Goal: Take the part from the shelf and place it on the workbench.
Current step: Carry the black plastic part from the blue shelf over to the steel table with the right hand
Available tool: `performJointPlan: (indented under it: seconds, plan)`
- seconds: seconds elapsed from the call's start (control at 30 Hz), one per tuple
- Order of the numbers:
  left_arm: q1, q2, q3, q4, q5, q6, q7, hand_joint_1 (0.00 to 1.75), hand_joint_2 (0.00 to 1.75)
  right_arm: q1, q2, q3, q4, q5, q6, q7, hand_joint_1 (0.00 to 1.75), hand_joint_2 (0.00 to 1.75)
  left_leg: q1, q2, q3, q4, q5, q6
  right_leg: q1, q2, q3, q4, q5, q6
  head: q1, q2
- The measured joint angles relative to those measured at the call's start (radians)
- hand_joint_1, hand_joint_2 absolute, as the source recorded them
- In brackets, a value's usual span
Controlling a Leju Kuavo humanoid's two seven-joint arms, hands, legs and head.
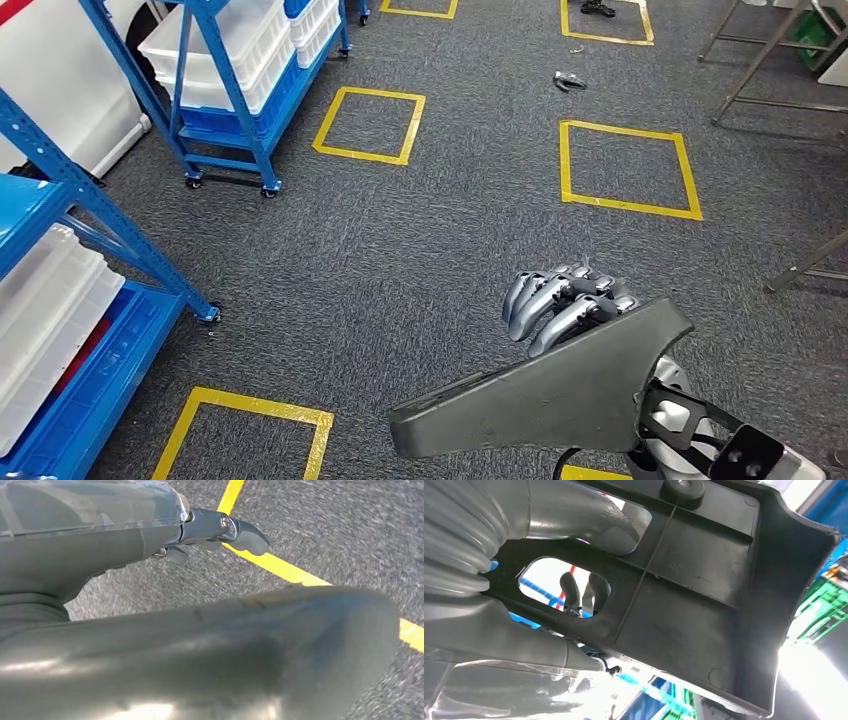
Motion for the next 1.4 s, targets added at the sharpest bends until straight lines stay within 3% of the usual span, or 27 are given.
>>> performJointPlan:
  seconds: [0.1,0.13,0.2,0.23,0.3,0.37,0.43,0.47,0.5,0.53,0.6,0.67,0.7,0.73,0.8,0.87,0.93,0.97,1.0,1.03,1.1,1.13,1.17,1.23,1.27,1.33,1.4]
  plan:
    - [0.0,0.002,0.0,0.0,-0.003,0.024,0.006,0.0,0.0,0.002,-0.007,-0.01,-0.016,0.0,-0.004,0.009,1.27,1.75,-0.005,0.027,0.003,0.005,-0.008,-0.011,0.01,-0.056,0.098,-0.184,0.06,-0.011,0.0,0.0]
    - [0.0,0.004,0.0,0.0,-0.002,0.028,0.007,0.0,0.0,0.004,-0.009,-0.012,-0.021,0.001,-0.007,0.011,1.27,1.75,-0.007,0.036,0.004,0.007,-0.01,-0.017,0.015,-0.062,0.107,-0.205,0.061,-0.016,-0.001,0.0]
    - [0.0,0.014,0.0,0.0,0.001,0.032,0.011,0.0,0.0,0.012,-0.011,-0.015,-0.03,0.004,-0.013,0.012,1.27,1.75,-0.009,0.056,0.007,0.007,-0.014,-0.027,0.017,-0.042,0.105,-0.21,0.063,-0.026,-0.001,0.0]
    - [-0.001,0.021,0.0,-0.001,0.003,0.031,0.012,0.0,0.0,0.016,-0.012,-0.016,-0.033,0.007,-0.018,0.013,1.27,1.75,-0.007,0.05,0.006,0.012,-0.021,-0.034,0.015,-0.031,0.105,-0.213,0.065,-0.03,-0.001,0.0]
    - [0.001,0.035,0.001,-0.002,0.009,0.026,0.015,0.0,0.0,0.02,-0.014,-0.016,-0.038,0.01,-0.027,0.012,1.27,1.75,-0.002,0.008,-0.015,0.067,-0.061,-0.044,0.009,-0.012,0.107,-0.218,0.07,-0.041,-0.001,0.0]
    - [0.007,0.05,0.005,-0.004,0.02,0.019,0.019,0.0,0.0,0.025,-0.015,-0.015,-0.04,0.013,-0.037,0.008,1.27,1.75,0.002,-0.037,-0.074,0.199,-0.128,-0.05,0.008,0.008,0.106,-0.217,0.071,-0.047,-0.002,0.0]
    - [0.014,0.069,0.012,-0.007,0.035,0.009,0.023,0.0,0.0,0.035,-0.016,-0.015,-0.039,0.019,-0.048,0.006,1.27,1.75,0.003,-0.047,-0.125,0.304,-0.158,-0.053,0.008,0.033,0.105,-0.215,0.071,-0.048,-0.002,0.0]
    - [0.017,0.077,0.017,-0.008,0.042,0.004,0.023,0.0,0.0,0.04,-0.016,-0.015,-0.039,0.023,-0.054,0.005,1.27,1.75,0.004,-0.048,-0.126,0.301,-0.143,-0.053,0.008,0.046,0.105,-0.213,0.071,-0.048,-0.002,0.0]
    - [0.019,0.085,0.021,-0.011,0.048,-0.002,0.023,0.0,0.0,0.046,-0.016,-0.014,-0.039,0.028,-0.059,0.005,1.27,1.75,0.005,-0.051,-0.107,0.258,-0.11,-0.053,0.007,0.058,0.105,-0.211,0.071,-0.047,-0.002,0.0]
    - [0.02,0.091,0.026,-0.014,0.053,-0.008,0.023,0.0,0.0,0.052,-0.016,-0.014,-0.04,0.034,-0.063,0.005,1.27,1.75,0.008,-0.061,-0.076,0.188,-0.07,-0.052,0.007,0.07,0.105,-0.209,0.07,-0.046,-0.002,0.0]
    - [0.021,0.103,0.035,-0.02,0.06,-0.019,0.021,0.0,0.0,0.067,-0.016,-0.013,-0.044,0.048,-0.074,0.006,1.27,1.75,0.013,-0.099,-0.019,0.062,-0.023,-0.05,0.008,0.092,0.102,-0.202,0.068,-0.038,-0.002,0.0]
    - [0.022,0.112,0.042,-0.025,0.063,-0.029,0.016,0.0,0.0,0.085,-0.015,-0.012,-0.05,0.061,-0.082,0.006,1.27,1.75,0.013,-0.116,-0.002,0.024,-0.02,-0.043,0.007,0.11,0.096,-0.201,0.071,-0.028,-0.001,0.0]
    - [0.023,0.115,0.045,-0.027,0.063,-0.033,0.014,0.0,0.0,0.095,-0.015,-0.011,-0.053,0.066,-0.085,0.006,1.27,1.75,0.012,-0.107,-0.001,0.023,-0.017,-0.037,0.006,0.119,0.094,-0.203,0.074,-0.022,-0.001,0.0]
    - [0.022,0.117,0.047,-0.029,0.063,-0.035,0.012,0.0,0.0,0.106,-0.015,-0.011,-0.056,0.07,-0.087,0.005,1.27,1.75,0.012,-0.097,0.0,0.019,-0.014,-0.03,0.005,0.117,0.092,-0.202,0.073,-0.017,-0.001,0.0]
    - [0.021,0.12,0.05,-0.033,0.062,-0.039,0.005,0.0,0.0,0.121,-0.015,-0.011,-0.063,0.075,-0.09,0.0,1.27,1.75,0.013,-0.076,0.0,0.01,-0.007,-0.015,0.007,0.077,0.075,-0.167,0.047,-0.008,0.002,0.0]
    - [0.023,0.121,0.053,-0.036,0.061,-0.043,-0.003,0.0,0.0,0.13,-0.015,-0.011,-0.066,0.078,-0.091,-0.01,1.27,1.75,0.011,-0.053,0.0,0.007,-0.005,-0.007,0.007,0.025,0.027,-0.059,-0.017,-0.004,0.004,0.0]
    - [0.026,0.121,0.054,-0.038,0.063,-0.048,-0.012,0.0,0.0,0.136,-0.014,-0.01,-0.064,0.08,-0.083,-0.022,1.27,1.75,0.007,-0.028,-0.002,0.007,-0.006,-0.005,0.005,0.012,-0.027,0.06,-0.066,-0.001,0.004,0.0]
    - [0.025,0.121,0.056,-0.039,0.065,-0.048,-0.016,0.0,0.0,0.138,-0.013,-0.009,-0.063,0.081,-0.078,-0.026,1.27,1.75,0.007,-0.016,-0.002,0.007,-0.006,-0.004,0.004,0.01,-0.035,0.08,-0.066,0.0,0.004,0.0]
    - [0.022,0.121,0.057,-0.039,0.069,-0.048,-0.02,0.0,0.0,0.138,-0.013,-0.008,-0.061,0.082,-0.071,-0.029,1.27,1.75,0.006,-0.004,-0.002,0.008,-0.007,-0.005,0.003,0.008,-0.022,0.061,-0.048,-0.001,0.004,0.0]
    - [0.02,0.12,0.059,-0.039,0.071,-0.048,-0.024,0.0,0.0,0.136,-0.012,-0.007,-0.06,0.082,-0.064,-0.031,1.27,1.75,0.006,0.006,0.0,0.008,-0.008,-0.006,0.004,0.001,0.01,0.004,-0.016,-0.003,0.004,0.0]
    - [0.017,0.119,0.061,-0.04,0.075,-0.047,-0.028,0.0,0.0,0.128,-0.011,-0.005,-0.06,0.081,-0.054,-0.029,1.27,1.75,0.003,0.025,0.004,0.009,-0.012,-0.012,0.011,-0.038,0.09,-0.141,0.036,-0.011,0.004,0.0]
    - [0.016,0.118,0.061,-0.04,0.074,-0.047,-0.028,0.0,0.0,0.123,-0.009,-0.004,-0.062,0.08,-0.05,-0.028,1.27,1.75,0.001,0.033,0.006,0.01,-0.014,-0.016,0.015,-0.053,0.114,-0.187,0.048,-0.015,0.004,0.0]
    - [0.016,0.118,0.062,-0.041,0.072,-0.049,-0.027,0.0,0.0,0.119,-0.007,-0.003,-0.064,0.079,-0.048,-0.025,1.27,1.75,-0.001,0.042,0.007,0.01,-0.015,-0.021,0.02,-0.06,0.122,-0.208,0.049,-0.019,0.004,0.0]
    - [0.015,0.118,0.062,-0.041,0.063,-0.055,-0.024,0.0,0.0,0.116,-0.003,-0.001,-0.076,0.076,-0.046,-0.018,1.27,1.75,-0.002,0.059,0.01,0.009,-0.017,-0.032,0.021,-0.04,0.119,-0.213,0.052,-0.027,0.004,0.0]
    - [0.014,0.118,0.062,-0.041,0.058,-0.058,-0.021,0.0,0.0,0.116,-0.002,0.0,-0.083,0.072,-0.045,-0.015,1.27,1.75,-0.001,0.052,0.01,0.013,-0.022,-0.037,0.018,-0.03,0.12,-0.216,0.055,-0.032,0.004,0.0]
    - [0.012,0.118,0.062,-0.042,0.051,-0.065,-0.017,0.0,0.0,0.11,-0.001,0.0,-0.096,0.055,-0.037,-0.015,1.27,1.75,0.003,0.006,-0.01,0.064,-0.059,-0.048,0.011,-0.011,0.122,-0.223,0.061,-0.042,0.003,0.0]
    - [0.015,0.118,0.062,-0.042,0.047,-0.069,-0.014,0.0,0.0,0.104,0.001,0.001,-0.101,0.026,-0.016,-0.025,1.27,1.75,0.006,-0.039,-0.068,0.192,-0.125,-0.055,0.01,0.01,0.121,-0.223,0.063,-0.047,0.002,0.0]
